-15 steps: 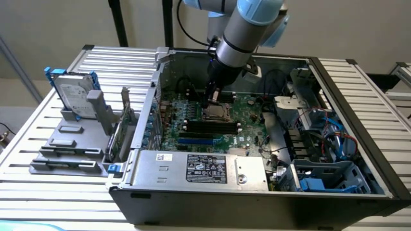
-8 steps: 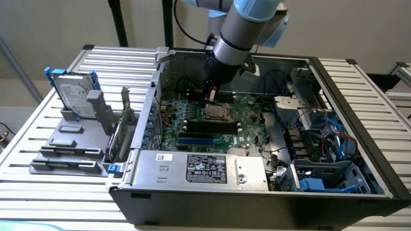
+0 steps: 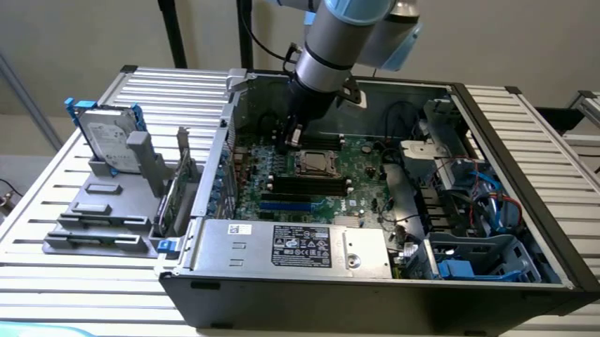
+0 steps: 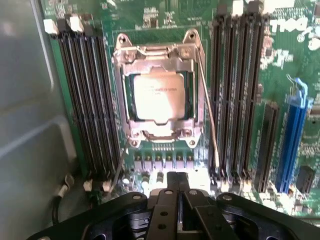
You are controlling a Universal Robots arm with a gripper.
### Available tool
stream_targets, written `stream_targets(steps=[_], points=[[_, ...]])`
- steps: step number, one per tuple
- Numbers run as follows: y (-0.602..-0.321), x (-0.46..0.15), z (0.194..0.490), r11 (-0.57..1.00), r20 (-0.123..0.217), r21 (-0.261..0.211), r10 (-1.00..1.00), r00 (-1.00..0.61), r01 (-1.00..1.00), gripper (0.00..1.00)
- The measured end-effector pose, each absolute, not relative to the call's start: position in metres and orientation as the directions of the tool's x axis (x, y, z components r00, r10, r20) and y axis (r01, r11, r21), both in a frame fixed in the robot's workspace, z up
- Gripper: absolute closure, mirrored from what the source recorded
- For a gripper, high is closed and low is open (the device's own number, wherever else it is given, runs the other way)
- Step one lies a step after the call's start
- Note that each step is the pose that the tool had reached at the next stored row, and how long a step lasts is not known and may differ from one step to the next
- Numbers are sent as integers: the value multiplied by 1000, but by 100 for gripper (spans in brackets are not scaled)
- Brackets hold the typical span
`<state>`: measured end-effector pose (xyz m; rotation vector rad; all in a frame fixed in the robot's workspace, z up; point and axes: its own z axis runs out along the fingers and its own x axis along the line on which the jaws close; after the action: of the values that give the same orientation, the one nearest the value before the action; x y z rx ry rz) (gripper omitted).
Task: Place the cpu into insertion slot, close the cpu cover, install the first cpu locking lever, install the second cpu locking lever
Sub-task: 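Close the cpu cover, then install the first cpu locking lever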
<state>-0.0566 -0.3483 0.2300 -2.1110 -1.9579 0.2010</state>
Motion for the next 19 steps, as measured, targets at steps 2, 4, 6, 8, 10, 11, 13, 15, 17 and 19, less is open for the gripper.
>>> stream_targets(steps=[2, 4, 6, 8, 10, 11, 13, 15, 17, 19], points=[[-348, -57, 232, -62, 71, -278, 994, 85, 959, 89], [-348, -57, 232, -62, 71, -278, 994, 85, 959, 89], [-348, -57, 232, -62, 71, -278, 994, 85, 959, 89], [-348, -57, 232, -62, 71, -278, 994, 85, 959, 89], [-348, -57, 232, -62, 71, -278, 994, 85, 959, 89], [-348, -57, 232, -62, 71, -278, 994, 85, 959, 89], [-348, -57, 232, -62, 71, -278, 994, 85, 959, 89], [-348, -57, 232, -62, 71, -278, 994, 85, 959, 89], [-349, -57, 232, -63, 71, -278, 994, 86, 958, 89], [-349, -57, 234, -71, 78, -280, 992, 96, 957, 89]])
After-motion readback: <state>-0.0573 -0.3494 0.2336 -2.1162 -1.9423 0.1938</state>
